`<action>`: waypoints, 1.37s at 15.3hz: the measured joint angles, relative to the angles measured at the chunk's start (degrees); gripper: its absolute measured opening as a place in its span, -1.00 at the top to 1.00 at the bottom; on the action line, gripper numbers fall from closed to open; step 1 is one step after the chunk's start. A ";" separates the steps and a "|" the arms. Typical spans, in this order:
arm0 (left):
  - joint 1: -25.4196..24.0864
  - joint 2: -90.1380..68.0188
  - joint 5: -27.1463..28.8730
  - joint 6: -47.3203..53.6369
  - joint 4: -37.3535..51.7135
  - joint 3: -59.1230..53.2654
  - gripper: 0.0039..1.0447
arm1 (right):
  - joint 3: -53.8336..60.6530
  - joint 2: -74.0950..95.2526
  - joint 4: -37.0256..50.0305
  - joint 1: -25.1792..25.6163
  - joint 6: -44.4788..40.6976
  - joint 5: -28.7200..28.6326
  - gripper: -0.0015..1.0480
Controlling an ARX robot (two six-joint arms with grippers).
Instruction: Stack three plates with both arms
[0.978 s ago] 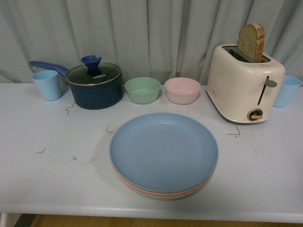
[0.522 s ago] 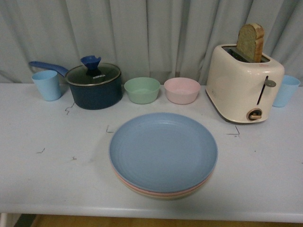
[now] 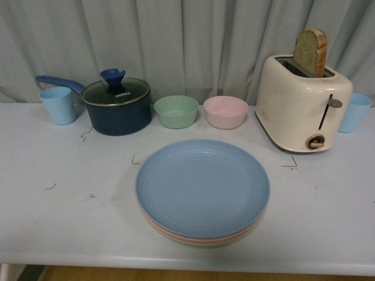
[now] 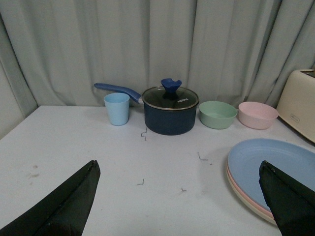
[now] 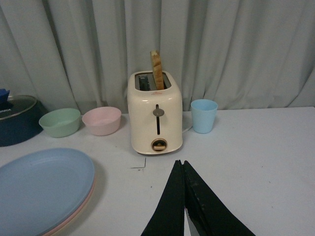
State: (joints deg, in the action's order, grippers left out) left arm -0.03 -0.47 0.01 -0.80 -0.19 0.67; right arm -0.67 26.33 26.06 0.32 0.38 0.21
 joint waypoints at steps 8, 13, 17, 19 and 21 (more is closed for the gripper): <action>0.00 0.00 0.00 0.00 0.00 0.00 -0.88 | 0.02 -12.98 -12.59 0.00 0.00 0.00 0.96; 0.00 0.00 0.02 0.02 -0.02 -0.02 -0.88 | 0.00 -23.98 -26.49 0.00 -0.02 -0.13 0.96; 0.00 0.00 0.00 0.00 0.00 0.00 -0.88 | 0.00 -26.08 -26.21 0.00 -0.02 -0.15 0.96; 0.00 0.00 0.00 0.02 0.00 0.00 -0.88 | 0.00 -26.10 -26.25 0.00 -0.07 -0.15 0.89; 0.00 0.00 0.00 0.02 0.00 0.00 -0.88 | 0.00 -26.10 -26.27 0.00 -0.07 -0.15 0.38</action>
State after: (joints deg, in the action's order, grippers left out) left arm -0.03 -0.47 0.01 -0.78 -0.19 0.67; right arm -0.67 0.23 -0.21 0.32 0.32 0.05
